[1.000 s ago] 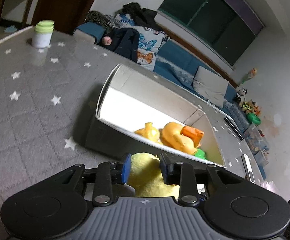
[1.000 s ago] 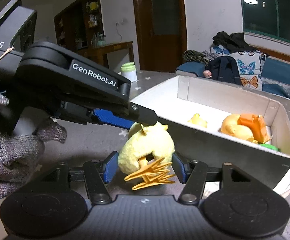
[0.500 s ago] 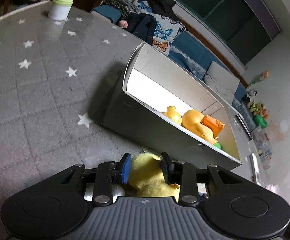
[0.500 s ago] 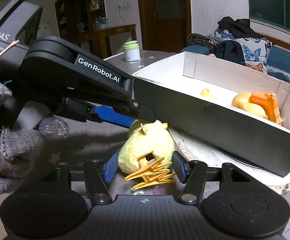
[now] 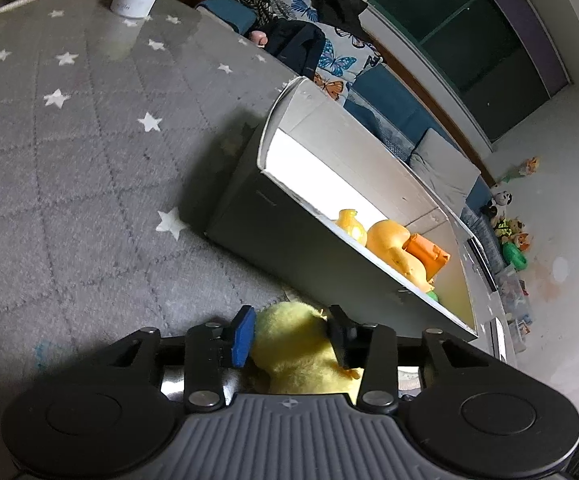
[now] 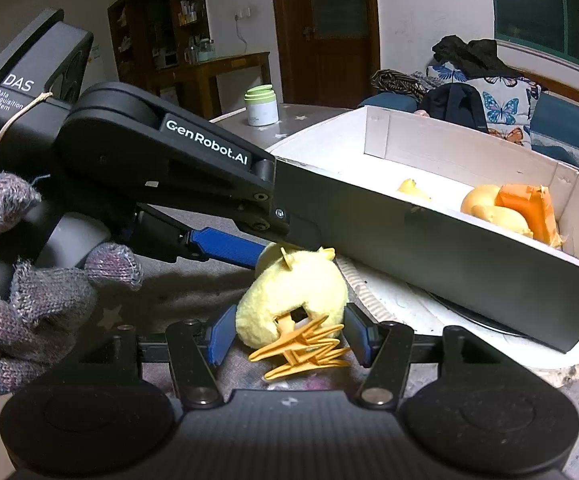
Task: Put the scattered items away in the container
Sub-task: 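Lift the plush chick and carry it over the box, then lower the plush chick into the box and open the left gripper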
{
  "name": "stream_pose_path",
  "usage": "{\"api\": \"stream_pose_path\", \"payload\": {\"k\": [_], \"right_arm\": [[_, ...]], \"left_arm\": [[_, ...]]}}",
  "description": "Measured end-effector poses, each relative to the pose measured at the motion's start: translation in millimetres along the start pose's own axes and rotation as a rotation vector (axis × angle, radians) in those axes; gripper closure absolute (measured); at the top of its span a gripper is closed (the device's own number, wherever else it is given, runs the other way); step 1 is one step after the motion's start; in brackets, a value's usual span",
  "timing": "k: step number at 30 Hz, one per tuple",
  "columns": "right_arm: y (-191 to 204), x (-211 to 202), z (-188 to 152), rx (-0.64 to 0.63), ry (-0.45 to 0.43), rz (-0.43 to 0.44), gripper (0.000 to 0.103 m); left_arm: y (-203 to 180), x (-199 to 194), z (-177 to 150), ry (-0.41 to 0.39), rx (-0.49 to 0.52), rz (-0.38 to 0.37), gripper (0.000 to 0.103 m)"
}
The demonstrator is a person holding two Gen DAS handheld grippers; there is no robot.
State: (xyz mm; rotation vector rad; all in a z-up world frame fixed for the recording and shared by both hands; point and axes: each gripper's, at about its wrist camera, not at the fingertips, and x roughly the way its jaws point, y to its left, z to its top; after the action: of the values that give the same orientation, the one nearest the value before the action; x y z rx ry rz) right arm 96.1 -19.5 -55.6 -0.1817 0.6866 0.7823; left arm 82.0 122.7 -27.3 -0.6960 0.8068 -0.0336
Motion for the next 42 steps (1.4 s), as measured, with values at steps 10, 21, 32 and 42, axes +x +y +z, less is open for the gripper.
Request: {"api": "stream_pose_path", "payload": {"k": [10, 21, 32, 42], "right_arm": [[2, -28, 22, -0.005, -0.104, -0.014, 0.045], [-14, -26, 65, 0.007, -0.181, -0.044, 0.045], [-46, 3, 86, 0.075, -0.166, -0.065, 0.045], [-61, 38, 86, 0.121, -0.094, -0.055, 0.045]], "left_arm": [[-32, -31, 16, -0.098, 0.089, -0.025, 0.063], [-60, -24, 64, -0.164, 0.151, -0.035, 0.065], [-60, 19, 101, -0.127, 0.162, -0.016, 0.065], [-44, 52, 108, -0.061, 0.158, 0.032, 0.066]]}}
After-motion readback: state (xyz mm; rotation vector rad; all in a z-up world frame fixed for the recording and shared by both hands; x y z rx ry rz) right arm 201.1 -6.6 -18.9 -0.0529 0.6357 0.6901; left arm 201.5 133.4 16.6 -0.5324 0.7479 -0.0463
